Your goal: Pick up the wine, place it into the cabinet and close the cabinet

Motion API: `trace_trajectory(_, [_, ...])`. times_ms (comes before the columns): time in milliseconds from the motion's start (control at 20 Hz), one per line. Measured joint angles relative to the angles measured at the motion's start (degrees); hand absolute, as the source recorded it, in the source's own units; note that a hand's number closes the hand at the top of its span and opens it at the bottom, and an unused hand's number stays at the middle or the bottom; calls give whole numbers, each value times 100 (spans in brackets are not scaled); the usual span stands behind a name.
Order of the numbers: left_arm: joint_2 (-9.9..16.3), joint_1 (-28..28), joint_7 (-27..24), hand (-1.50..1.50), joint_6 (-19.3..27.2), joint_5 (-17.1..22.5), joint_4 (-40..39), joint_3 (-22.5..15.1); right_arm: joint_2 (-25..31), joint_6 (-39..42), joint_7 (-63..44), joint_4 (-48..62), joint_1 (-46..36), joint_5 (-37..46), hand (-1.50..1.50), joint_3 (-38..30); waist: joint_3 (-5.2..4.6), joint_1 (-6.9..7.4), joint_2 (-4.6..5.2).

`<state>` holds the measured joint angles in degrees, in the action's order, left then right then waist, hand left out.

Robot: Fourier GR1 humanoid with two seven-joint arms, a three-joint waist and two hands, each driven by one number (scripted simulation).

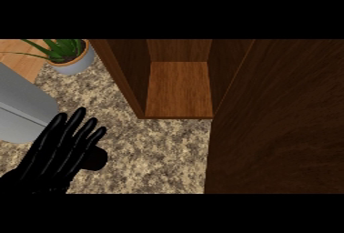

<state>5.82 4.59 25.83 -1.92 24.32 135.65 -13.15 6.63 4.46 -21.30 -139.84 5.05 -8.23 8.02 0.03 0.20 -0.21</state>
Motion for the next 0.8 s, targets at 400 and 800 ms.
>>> trace_trajectory(400, [-78, -175, 135, -150, 596, -268, 56, -365, 12, -162, -446, -44, -364, 30, -150, -62, 1, 21, -11])
trace_trajectory(800, [95, -68, 268, -150, 915, -414, 84, -115, -93, -262, -627, -68, -528, 125, -150, 47, -1, 13, -4])
